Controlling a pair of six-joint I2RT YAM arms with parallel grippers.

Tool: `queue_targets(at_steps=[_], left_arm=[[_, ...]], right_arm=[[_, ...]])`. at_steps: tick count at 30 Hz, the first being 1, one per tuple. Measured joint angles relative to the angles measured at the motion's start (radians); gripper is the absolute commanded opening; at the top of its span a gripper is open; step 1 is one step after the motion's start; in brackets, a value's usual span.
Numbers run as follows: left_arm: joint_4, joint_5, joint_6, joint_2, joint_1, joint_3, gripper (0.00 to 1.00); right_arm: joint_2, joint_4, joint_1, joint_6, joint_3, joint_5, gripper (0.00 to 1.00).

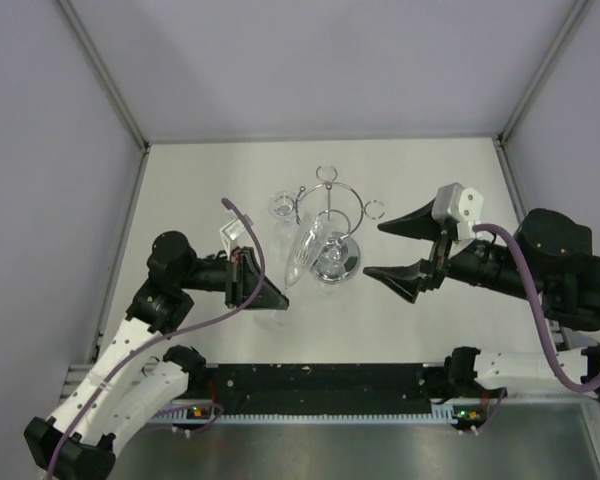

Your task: Take the wine glass off the wine glass rack

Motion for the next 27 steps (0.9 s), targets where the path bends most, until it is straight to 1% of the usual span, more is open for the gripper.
queue_targets(at_steps=[6,11,15,18,23,27], left_arm=[[-0.057,0.002,0.047,-0.074,-0.048,-0.080,0.00],[-0.126,0.025,0.106,-0.112,-0.066,-0.082,0.00],[-0.172,0.050,0.156,-0.126,-0.072,-0.082,0.00],[-0.201,0.063,0.185,-0.126,-0.074,-0.082,0.00],[-0.221,0.074,0.211,-0.139,-0.077,-0.082,0.00],[-0.224,0.078,0.225,-0.154,-0.079,-0.082,0.00]], right_arm=[[0.020,-0.065,0.000,0.074,0.055,-0.056,0.72],[0.058,-0.108,0.000,0.138,0.088,-0.111,0.72],[0.123,-0.129,-0.005,0.176,0.126,-0.146,0.71],[0.177,-0.137,-0.056,0.198,0.147,-0.209,0.69],[0.279,-0.140,-0.238,0.242,0.166,-0.369,0.69],[0.323,-0.145,-0.274,0.261,0.166,-0.461,0.69]])
